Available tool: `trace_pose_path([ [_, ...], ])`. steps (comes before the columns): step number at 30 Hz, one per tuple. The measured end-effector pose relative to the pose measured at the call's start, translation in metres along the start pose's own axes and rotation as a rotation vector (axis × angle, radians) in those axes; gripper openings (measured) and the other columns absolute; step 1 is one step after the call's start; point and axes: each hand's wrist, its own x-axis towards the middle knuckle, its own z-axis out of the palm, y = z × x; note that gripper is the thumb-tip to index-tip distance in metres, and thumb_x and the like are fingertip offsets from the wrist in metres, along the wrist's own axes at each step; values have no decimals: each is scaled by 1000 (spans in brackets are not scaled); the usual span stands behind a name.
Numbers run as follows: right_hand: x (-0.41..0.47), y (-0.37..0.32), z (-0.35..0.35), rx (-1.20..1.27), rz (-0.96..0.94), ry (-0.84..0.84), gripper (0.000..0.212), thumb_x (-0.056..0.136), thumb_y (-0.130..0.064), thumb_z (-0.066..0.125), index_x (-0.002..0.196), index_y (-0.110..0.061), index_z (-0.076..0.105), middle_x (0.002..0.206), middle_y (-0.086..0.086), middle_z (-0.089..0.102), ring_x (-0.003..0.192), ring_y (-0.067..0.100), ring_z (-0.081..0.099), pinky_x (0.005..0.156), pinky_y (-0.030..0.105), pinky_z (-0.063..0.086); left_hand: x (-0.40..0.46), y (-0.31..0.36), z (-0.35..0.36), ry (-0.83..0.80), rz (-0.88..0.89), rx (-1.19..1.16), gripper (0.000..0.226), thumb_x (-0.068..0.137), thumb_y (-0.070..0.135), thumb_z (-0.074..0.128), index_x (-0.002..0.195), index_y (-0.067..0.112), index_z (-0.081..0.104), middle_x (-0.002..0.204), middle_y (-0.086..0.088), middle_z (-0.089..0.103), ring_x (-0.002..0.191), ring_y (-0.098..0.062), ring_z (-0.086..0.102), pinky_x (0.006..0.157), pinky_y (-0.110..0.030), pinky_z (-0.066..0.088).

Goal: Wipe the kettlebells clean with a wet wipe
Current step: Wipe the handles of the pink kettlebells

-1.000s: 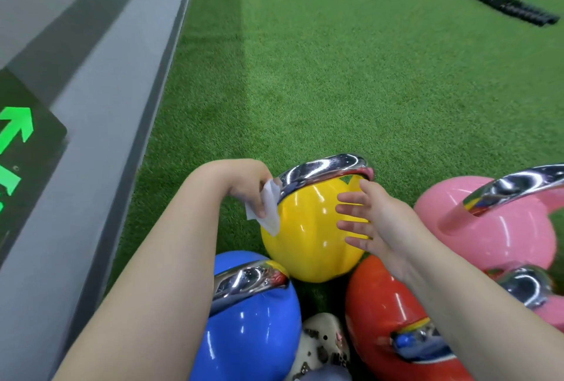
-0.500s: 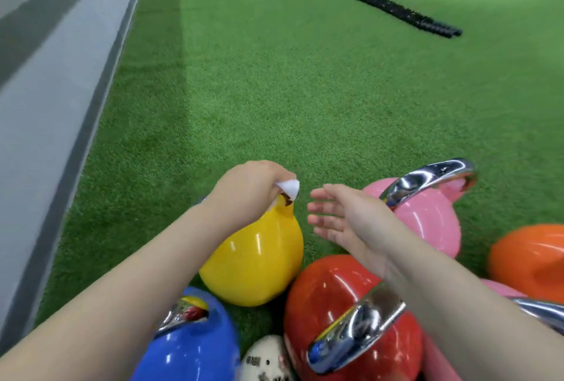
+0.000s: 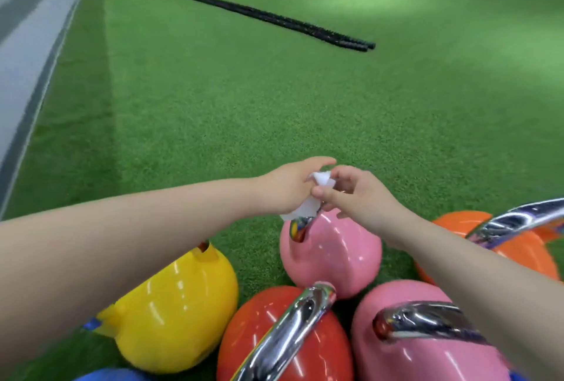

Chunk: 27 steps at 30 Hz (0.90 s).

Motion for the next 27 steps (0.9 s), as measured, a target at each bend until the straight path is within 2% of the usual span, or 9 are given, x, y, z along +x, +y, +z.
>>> trace_pose_path([
  [2, 5, 12, -6, -97, -96, 84, 20, 80, -34, 68, 73, -16, 62, 69, 6, 65, 62, 21, 59, 61, 34, 49, 10, -2, 9, 51, 25, -16, 30, 94, 9, 39, 117, 17, 56, 103, -5, 60, 84, -16, 54, 64, -23, 38],
  [3, 6, 19, -6, -131, -124, 122, 25, 81, -37, 66, 72, -14, 63, 66, 8, 65, 62, 25, 60, 63, 38, 49, 12, -3, 12, 96, 24, -35, 22, 94, 11, 42, 106, 15, 60, 91, -2, 60, 79, -16, 52, 62, -24, 36],
  [6, 5, 31, -11, -131, -152, 181, 27, 90, -21, 57, 70, -2, 61, 60, 12, 60, 53, 7, 57, 63, 34, 45, 8, -10, 15, 219, 18, -147, 9, 91, 18, 53, 84, 19, 57, 65, 10, 51, 56, -4, 44, 48, -14, 31],
  [9, 2, 31, -11, -129, -164, 168, 26, 92, -10, 51, 70, 0, 61, 58, 10, 57, 49, -1, 51, 63, 32, 44, 1, -16, 14, 159, 1, -273, 10, 86, 18, 61, 78, 20, 55, 74, 9, 55, 61, -2, 48, 46, -8, 34],
  [13, -2, 31, -8, -104, -105, 172, 24, 89, -5, 53, 85, -26, 62, 53, -7, 60, 47, 2, 54, 63, 28, 47, -4, -27, 13, 111, 3, -561, 15, 81, 10, 67, 78, 19, 56, 101, -11, 65, 77, -12, 57, 63, -20, 44],
  [16, -6, 34, -5, -77, -24, 176, 26, 87, -4, 55, 90, -30, 54, 51, -11, 62, 46, 3, 56, 66, 29, 48, -5, -33, 11, 184, 18, -744, 16, 77, 3, 69, 79, 14, 57, 94, -14, 66, 74, -13, 59, 64, -19, 47],
  [19, -10, 36, 1, -71, 39, 196, 15, 87, -6, 55, 91, -20, 52, 53, -7, 62, 47, 4, 57, 63, 27, 46, -7, -40, 9, 349, 38, -649, 18, 74, 4, 73, 78, 15, 60, 83, -1, 69, 74, -6, 64, 69, -15, 51],
  [23, -15, 31, 8, -46, 94, 191, 16, 86, -7, 55, 74, -16, 53, 61, -5, 57, 53, 5, 57, 63, 29, 45, -10, -48, 11, 554, 122, -423, 31, 75, -6, 67, 71, 23, 56, 86, -1, 66, 77, -9, 62, 75, -18, 52],
  [27, -13, 31, 13, -60, 134, 228, 22, 86, -6, 50, 66, -17, 50, 65, -1, 49, 67, 15, 50, 70, 37, 47, -10, -61, 26, 560, 69, -196, 24, 77, 0, 66, 82, 22, 57, 104, 0, 56, 97, -12, 54, 89, -22, 45],
])
